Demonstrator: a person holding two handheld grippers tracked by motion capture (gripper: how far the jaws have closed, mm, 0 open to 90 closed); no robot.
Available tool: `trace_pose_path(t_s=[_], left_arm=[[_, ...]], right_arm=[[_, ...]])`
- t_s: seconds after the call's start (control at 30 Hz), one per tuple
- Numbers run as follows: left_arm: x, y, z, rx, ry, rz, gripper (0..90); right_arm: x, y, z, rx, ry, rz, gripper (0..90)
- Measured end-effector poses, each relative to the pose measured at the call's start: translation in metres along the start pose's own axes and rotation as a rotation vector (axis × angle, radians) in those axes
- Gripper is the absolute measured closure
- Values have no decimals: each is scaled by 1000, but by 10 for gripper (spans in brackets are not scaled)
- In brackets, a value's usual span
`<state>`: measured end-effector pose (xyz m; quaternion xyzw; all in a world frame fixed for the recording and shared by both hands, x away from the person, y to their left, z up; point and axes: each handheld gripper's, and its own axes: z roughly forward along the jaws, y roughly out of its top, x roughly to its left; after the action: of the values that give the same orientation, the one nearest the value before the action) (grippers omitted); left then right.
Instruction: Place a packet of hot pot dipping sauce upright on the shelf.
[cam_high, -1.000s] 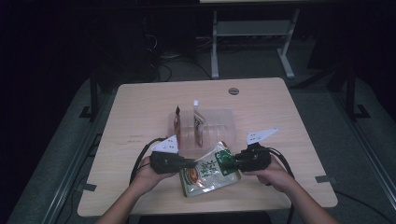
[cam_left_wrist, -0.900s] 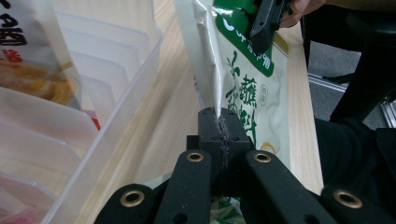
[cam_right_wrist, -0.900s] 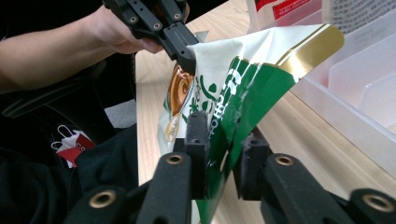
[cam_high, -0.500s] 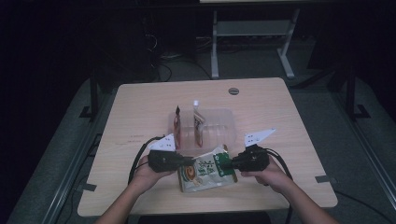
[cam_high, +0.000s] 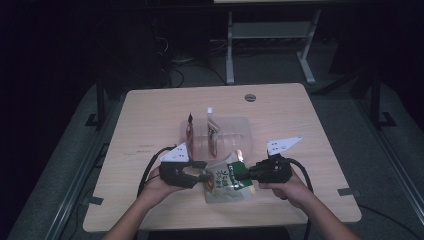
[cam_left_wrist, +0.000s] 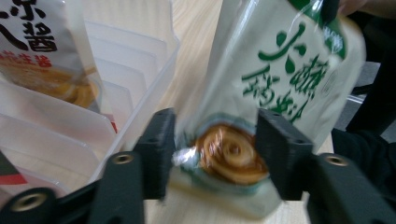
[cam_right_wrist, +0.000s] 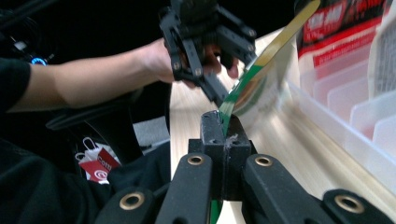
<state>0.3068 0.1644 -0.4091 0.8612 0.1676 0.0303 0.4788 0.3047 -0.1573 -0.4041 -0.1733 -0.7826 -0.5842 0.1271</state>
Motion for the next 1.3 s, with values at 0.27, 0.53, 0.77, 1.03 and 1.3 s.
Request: trace_pose_path(t_s=[0.27, 0.53, 0.77, 1.03, 1.3], left_arm=[[-5, -1, -6, 33, 14, -32, 286], [-9, -6, -17, 49, 14, -41, 268], [-7, -22, -30, 57, 36, -78, 260], [-1, -39, -47, 68, 81, -106, 257], [7, -41, -50, 54, 106, -118, 233]], right_arm=[[9, 8, -12, -40, -25, -50, 900], [19, 18, -17, -53, -37, -91, 900], [25, 31, -24, -74, -77, -139, 900], [19, 49, -30, -87, -118, -162, 900], [7, 65, -38, -107, -148, -165, 900]])
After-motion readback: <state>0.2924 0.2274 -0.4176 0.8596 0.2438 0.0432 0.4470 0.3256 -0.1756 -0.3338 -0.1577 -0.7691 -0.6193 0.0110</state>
